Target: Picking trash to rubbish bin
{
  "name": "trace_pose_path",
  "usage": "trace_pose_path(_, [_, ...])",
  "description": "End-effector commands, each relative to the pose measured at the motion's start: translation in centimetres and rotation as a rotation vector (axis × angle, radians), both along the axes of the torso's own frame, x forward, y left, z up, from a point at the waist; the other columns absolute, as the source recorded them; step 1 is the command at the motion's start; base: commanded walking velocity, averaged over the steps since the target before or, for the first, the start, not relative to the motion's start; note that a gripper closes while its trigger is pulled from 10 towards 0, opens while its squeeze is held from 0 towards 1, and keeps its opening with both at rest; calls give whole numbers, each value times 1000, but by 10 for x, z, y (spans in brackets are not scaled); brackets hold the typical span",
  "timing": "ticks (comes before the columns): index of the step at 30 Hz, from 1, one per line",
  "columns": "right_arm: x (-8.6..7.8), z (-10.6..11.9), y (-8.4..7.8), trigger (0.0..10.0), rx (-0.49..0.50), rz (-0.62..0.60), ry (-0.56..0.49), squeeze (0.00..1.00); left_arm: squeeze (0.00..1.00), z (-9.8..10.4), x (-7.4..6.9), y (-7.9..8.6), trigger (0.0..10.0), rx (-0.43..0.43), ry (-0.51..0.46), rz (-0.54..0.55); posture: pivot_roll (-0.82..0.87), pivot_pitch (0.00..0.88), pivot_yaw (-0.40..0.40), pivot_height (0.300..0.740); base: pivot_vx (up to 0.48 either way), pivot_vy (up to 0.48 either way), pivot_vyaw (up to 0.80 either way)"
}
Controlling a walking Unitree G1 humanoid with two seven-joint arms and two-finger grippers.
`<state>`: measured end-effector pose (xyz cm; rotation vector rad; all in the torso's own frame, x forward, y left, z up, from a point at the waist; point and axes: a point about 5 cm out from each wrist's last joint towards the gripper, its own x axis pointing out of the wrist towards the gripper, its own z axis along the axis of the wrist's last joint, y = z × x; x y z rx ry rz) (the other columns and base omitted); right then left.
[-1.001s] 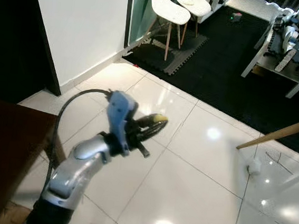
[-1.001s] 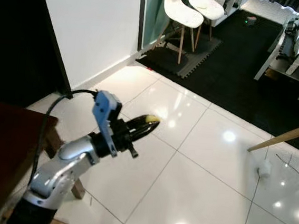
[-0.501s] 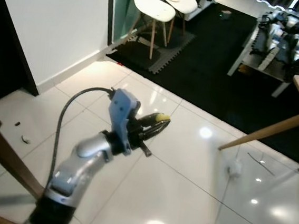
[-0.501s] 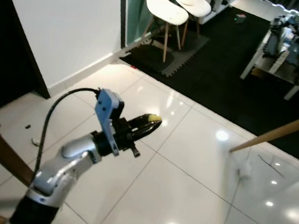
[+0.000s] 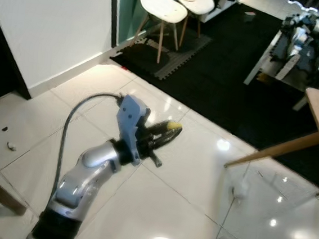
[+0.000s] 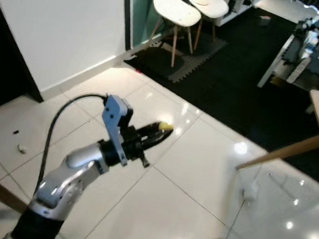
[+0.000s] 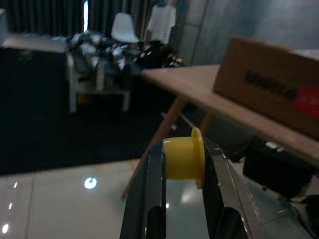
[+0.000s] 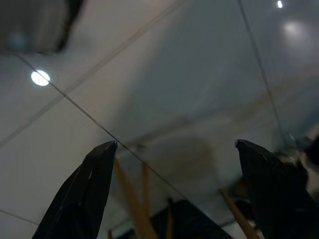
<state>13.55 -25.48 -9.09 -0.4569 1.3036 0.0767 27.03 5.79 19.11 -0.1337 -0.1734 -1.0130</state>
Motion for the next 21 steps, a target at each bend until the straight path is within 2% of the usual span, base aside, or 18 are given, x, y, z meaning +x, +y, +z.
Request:
trace_pose_path(1, [-10, -5, 5, 10000, 17, -11, 31, 0, 0, -2, -1, 3, 10000, 3, 5, 2, 152, 126, -72, 740, 240, -412, 0])
trace_pose_path(3, [-13, -6, 5, 10000, 17, -13, 36, 0, 0, -2, -1, 3, 10000, 3, 5, 2, 151, 127, -70, 740, 120, -414, 0])
trace_pose_path(7, [-21, -8, 5, 10000, 18, -21, 50, 0, 0, -2, -1, 2, 10000, 4, 6, -4, 150, 130, -67, 740, 180, -413, -788])
trace_pose_path(15, [-27, -9, 4, 10000, 17, -26, 60, 0, 0, -1, -2, 1, 10000, 3, 11, -12, 148, 134, -62, 740, 152, -402, -788])
trace_pose_path(21, [-29, -9, 0, 10000, 15, -29, 66, 0, 0, 1, -1, 2, 10000, -12, 10, -13, 143, 132, -60, 740, 0, 0, -788])
